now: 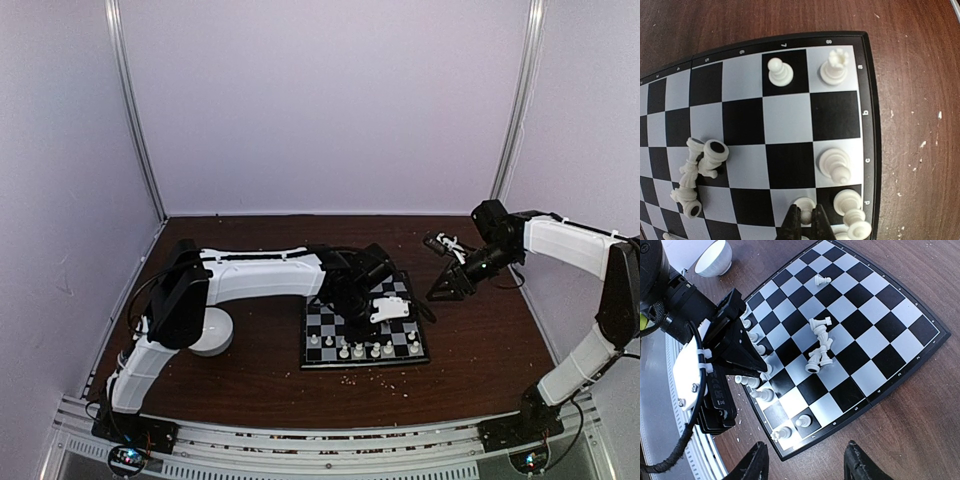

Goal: Set up the chess pieces on the board
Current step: Place the pawn on e2.

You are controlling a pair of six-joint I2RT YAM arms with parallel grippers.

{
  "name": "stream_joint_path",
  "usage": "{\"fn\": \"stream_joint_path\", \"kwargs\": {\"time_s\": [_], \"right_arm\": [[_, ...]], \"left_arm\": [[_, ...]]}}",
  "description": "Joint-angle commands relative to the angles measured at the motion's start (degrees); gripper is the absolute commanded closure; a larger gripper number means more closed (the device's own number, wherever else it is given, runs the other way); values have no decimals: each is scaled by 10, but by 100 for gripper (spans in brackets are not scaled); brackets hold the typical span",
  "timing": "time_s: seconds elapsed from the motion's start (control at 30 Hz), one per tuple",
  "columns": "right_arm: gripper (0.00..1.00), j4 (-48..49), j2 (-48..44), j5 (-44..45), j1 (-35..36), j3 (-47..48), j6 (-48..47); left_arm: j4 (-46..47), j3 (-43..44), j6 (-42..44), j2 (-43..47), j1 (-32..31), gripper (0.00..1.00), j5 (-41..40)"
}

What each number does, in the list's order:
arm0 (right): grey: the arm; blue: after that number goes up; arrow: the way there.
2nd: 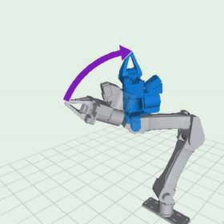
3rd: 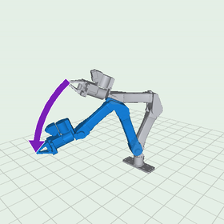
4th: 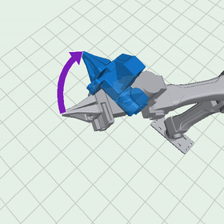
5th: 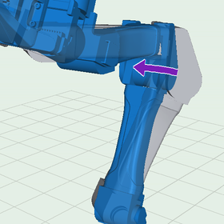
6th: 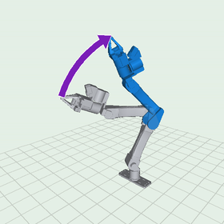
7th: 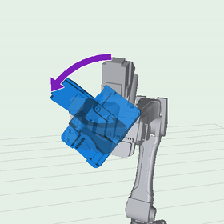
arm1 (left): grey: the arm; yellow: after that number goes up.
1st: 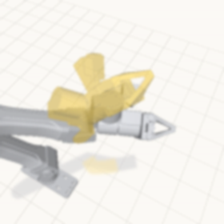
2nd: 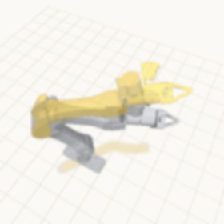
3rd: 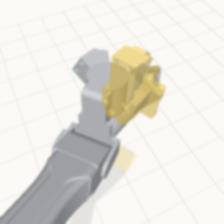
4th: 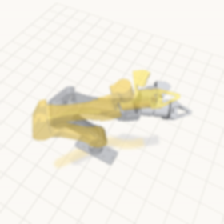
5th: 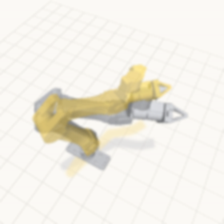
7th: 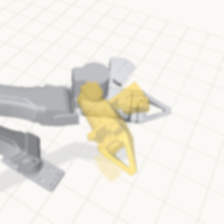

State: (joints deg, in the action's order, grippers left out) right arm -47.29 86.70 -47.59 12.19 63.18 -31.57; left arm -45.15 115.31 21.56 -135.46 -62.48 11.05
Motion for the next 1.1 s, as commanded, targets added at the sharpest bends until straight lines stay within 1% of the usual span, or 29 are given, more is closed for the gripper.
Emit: {"fn": "stream_joint_path", "kwargs": {"time_s": [0.0,0.2,0.27,0.3,0.4,0.5,0.67,0.77,0.9,1.03,1.07], "right_arm": [[48,-10,2,-7,-1,12,-5],[48,-12,3,-9,-1,13,-7],[48,-12,3,-9,-1,13,-7],[48,-12,2,-9,-1,13,-8],[48,-13,1,-11,-1,14,-7],[48,-17,-2,-13,-1,20,-6],[48,-36,-28,-15,-1,47,2],[48,-49,-44,0,-1,67,3],[48,-67,-66,32,-1,102,-3],[48,-51,-113,75,-1,135,13],[44,-35,-126,88,-1,137,24]], "left_arm": [[-7,17,-7,-6,-3,97,-16],[-7,13,-16,0,-2,97,-18],[-7,12,-15,0,-2,96,-13],[-7,12,-15,1,-2,94,-11],[-2,9,-17,8,-3,82,-9],[24,-8,-23,31,-2,76,-11],[42,-11,-30,61,0,72,-38],[46,-11,-35,72,6,72,-43],[47,-11,-37,84,13,72,-53],[59,-19,-52,114,22,72,-68],[71,-28,-64,126,26,72,-71]]}}
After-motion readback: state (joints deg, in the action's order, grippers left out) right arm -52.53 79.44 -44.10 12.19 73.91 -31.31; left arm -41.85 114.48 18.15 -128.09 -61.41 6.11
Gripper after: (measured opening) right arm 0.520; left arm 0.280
